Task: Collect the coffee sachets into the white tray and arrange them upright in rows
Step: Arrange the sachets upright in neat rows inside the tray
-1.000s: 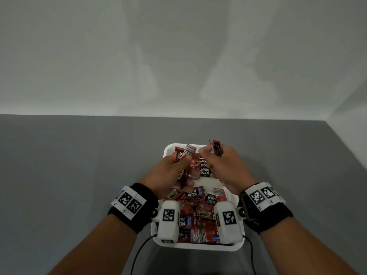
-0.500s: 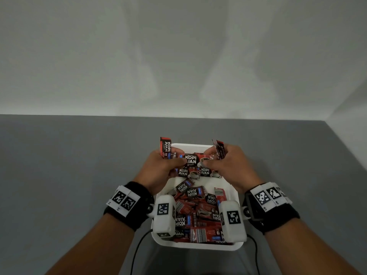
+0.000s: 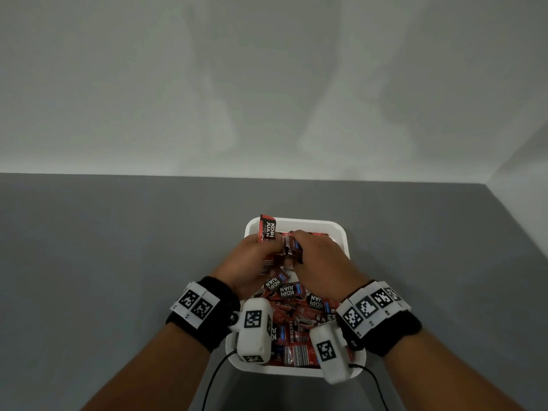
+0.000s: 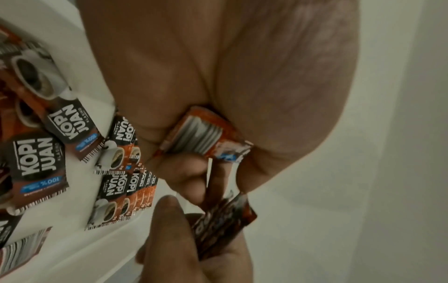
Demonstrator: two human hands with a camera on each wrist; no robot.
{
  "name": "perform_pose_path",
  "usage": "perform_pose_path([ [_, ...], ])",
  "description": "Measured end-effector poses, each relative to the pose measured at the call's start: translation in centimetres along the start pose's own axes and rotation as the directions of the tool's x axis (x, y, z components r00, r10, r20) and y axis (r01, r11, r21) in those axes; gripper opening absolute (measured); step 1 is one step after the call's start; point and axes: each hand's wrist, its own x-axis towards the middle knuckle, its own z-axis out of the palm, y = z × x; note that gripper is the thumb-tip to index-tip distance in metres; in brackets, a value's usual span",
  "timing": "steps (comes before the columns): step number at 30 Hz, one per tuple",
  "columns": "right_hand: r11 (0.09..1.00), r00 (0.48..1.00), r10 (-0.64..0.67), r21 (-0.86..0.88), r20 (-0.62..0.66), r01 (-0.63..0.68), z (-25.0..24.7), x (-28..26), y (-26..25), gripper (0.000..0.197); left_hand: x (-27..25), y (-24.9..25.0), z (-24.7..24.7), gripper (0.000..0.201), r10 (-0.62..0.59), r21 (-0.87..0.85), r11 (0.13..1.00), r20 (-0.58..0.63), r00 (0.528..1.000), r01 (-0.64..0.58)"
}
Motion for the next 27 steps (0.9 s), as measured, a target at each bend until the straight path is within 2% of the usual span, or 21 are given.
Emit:
perform_pose_path([
  [2, 0.994, 0.999, 0.042, 0.105, -0.018, -0.040, -0.4, 0.1, 0.3, 0.002, 0.1, 0.2, -0.6, 0.028, -0.069, -0.129, 0.989, 0.027, 0.997, 0.072],
  [4, 0.957, 0.988, 0.144, 0.263, -0.052, -0.126, -1.4, 0.1, 0.4, 0.018, 0.2, 0.4, -1.2, 0.044, -0.096, -0.207, 0.972, 0.068, 0.993, 0.109],
  [6, 0.863, 0.968, 0.241, 0.470, -0.063, -0.184, -2.5, 0.0, -0.1, 0.023, 0.2, 0.5, -1.2, 0.043, -0.112, -0.226, 0.967, 0.055, 0.992, 0.121],
  [7, 0.787, 0.962, 0.268, 0.588, -0.052, -0.187, -3.1, -0.1, -0.6, 0.022, -0.1, 0.7, -0.8, 0.039, -0.105, -0.200, 0.974, 0.038, 0.994, 0.111],
  [8, 0.684, 0.956, 0.293, 0.705, -0.031, -0.187, -3.7, -0.3, -1.2, 0.018, -0.4, 0.8, -0.4, 0.036, -0.086, -0.122, 0.989, 0.012, 0.996, 0.087],
  [10, 0.464, 0.951, 0.304, 0.862, 0.058, -0.202, -4.6, -0.7, -2.5, 0.016, -0.7, 0.8, 0.0, 0.034, 0.000, 0.146, 0.989, 0.014, 1.000, -0.002],
  [12, 0.358, 0.942, 0.312, 0.903, 0.125, -0.238, -4.9, -0.7, -2.8, 0.018, -0.5, 0.6, 0.1, 0.030, 0.092, 0.414, 0.903, 0.084, 0.992, -0.118],
  [14, 0.389, 0.932, 0.339, 0.883, 0.128, -0.263, -4.4, -0.4, -2.3, 0.010, -0.3, 0.4, 0.0, 0.025, 0.135, 0.562, 0.806, 0.133, 0.982, -0.187],
  [15, 0.416, 0.924, 0.368, 0.870, 0.106, -0.266, -4.0, -0.3, -1.7, 0.008, -0.2, 0.3, -0.4, 0.026, 0.147, 0.546, 0.817, 0.110, 0.983, -0.183],
  [18, 0.440, 0.898, 0.436, 0.856, 0.061, -0.272, -3.8, -0.3, -0.2, 0.017, -0.2, 0.2, -1.6, 0.018, 0.145, 0.328, 0.934, 0.011, 0.989, -0.141],
  [21, 0.478, 0.901, 0.431, 0.837, 0.040, -0.266, -3.7, -0.8, 0.8, 0.017, -0.4, 0.7, -2.5, 0.017, 0.138, 0.269, 0.955, -0.045, 0.989, -0.122],
  [22, 0.529, 0.906, 0.423, 0.808, 0.013, -0.259, -3.5, -0.9, 1.1, 0.017, -0.3, 0.9, -2.7, 0.019, 0.144, 0.257, 0.959, -0.067, 0.987, -0.123],
  [25, 0.770, 0.932, 0.346, 0.600, -0.107, -0.217, -3.6, -1.3, 1.0, 0.017, -0.1, 1.5, -2.6, 0.019, 0.156, 0.241, 0.962, -0.106, 0.982, -0.127],
  [26, 0.826, 0.939, 0.317, 0.526, -0.134, -0.204, -3.7, -1.4, 1.0, 0.020, 0.0, 1.6, -2.5, 0.018, 0.167, 0.245, 0.960, -0.112, 0.980, -0.135],
  [27, 0.844, 0.940, 0.303, 0.502, -0.156, -0.188, -3.7, -1.6, 0.9, 0.024, 0.1, 1.5, -2.5, 0.018, 0.176, 0.235, 0.961, -0.120, 0.977, -0.145],
])
